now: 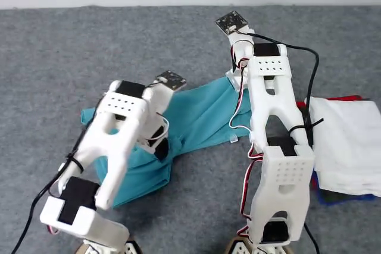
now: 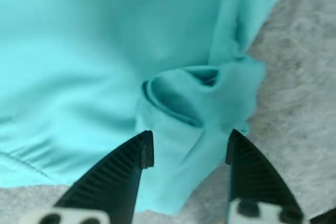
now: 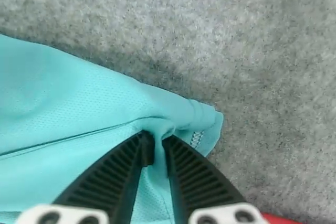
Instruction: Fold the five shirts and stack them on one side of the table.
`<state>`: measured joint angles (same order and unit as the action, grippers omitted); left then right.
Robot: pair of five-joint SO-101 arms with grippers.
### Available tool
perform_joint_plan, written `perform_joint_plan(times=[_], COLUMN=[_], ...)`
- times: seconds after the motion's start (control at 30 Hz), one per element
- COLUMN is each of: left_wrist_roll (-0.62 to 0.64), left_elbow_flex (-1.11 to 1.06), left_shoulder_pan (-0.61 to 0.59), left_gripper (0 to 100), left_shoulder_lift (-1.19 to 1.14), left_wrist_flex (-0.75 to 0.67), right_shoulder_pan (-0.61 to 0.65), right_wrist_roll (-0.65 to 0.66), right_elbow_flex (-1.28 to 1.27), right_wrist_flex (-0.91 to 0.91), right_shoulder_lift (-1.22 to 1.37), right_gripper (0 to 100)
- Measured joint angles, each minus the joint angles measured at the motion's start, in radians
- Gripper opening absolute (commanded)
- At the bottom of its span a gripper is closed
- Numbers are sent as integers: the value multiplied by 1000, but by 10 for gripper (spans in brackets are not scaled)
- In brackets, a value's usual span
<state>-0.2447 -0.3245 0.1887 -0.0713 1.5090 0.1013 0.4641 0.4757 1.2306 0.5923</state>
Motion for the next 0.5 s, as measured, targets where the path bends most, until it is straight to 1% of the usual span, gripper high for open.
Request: perform_joint_plan(times=[0.1,0.23,0.33,0.5], left_wrist_roll=[-35,-86,-91,-97], left_elbow_flex=[-34,-100,-129,-129], left_shoulder_pan=[-14,-12,-12,-17], left_gripper=[156,76,55,55], left_shoulder_lift=[0,0,0,0], left_wrist_flex=[-20,-104,-143,-164], right_shoulder_pan=[0,0,0,0], right_wrist_roll=[0,0,0,0], right_elbow_flex=[0,0,0,0], right_wrist_flex=[0,0,0,0], right_shoulder_lift=[0,0,0,0], right_gripper=[10,10,10,10])
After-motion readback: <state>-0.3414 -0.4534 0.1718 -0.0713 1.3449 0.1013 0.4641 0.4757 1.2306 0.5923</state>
